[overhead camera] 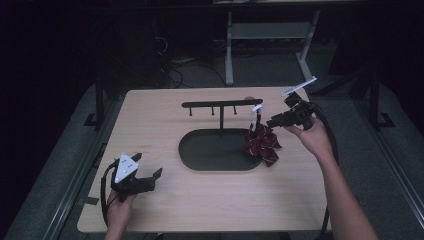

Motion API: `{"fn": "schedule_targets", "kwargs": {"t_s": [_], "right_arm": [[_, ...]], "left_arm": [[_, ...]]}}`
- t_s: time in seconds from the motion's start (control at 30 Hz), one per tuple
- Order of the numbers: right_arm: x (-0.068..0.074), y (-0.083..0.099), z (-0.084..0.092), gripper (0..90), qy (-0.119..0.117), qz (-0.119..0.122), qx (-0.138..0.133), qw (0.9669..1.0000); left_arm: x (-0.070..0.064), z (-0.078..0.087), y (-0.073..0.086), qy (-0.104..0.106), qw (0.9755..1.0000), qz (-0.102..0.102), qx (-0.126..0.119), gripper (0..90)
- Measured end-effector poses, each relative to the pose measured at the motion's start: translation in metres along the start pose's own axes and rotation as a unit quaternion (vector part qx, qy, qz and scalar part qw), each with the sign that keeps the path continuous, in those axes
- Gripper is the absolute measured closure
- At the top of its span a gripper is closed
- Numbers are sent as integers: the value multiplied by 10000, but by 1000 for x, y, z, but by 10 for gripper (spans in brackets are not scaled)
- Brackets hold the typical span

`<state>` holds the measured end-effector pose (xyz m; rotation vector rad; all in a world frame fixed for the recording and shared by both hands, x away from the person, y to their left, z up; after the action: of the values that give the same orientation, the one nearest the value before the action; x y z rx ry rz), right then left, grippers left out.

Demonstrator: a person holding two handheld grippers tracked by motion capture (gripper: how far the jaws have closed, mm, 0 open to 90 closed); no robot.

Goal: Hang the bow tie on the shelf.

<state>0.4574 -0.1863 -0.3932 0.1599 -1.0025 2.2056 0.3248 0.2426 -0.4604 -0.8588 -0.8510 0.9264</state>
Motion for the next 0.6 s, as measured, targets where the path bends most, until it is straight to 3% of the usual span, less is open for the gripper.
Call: {"fn": "schedule_targets", "kwargs": {"t_s": [0.6], "right_arm": [[-2,14,-2,562,-43,-49,38,10000]], "left_arm": [[0,-1,-1,4,10000,-25,-13,129]]}}
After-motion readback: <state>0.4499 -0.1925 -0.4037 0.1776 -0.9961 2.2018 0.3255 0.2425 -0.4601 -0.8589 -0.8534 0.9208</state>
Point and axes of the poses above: each handheld gripper's, and its own axes: z roughly backward along the jaws, y roughly out of its underside, x roughly to its left, the point moved 7 cm from there along -z, roughly forward along the jaws, and after that the axes turned 13 degrees about -y, right-handed, at the moved point
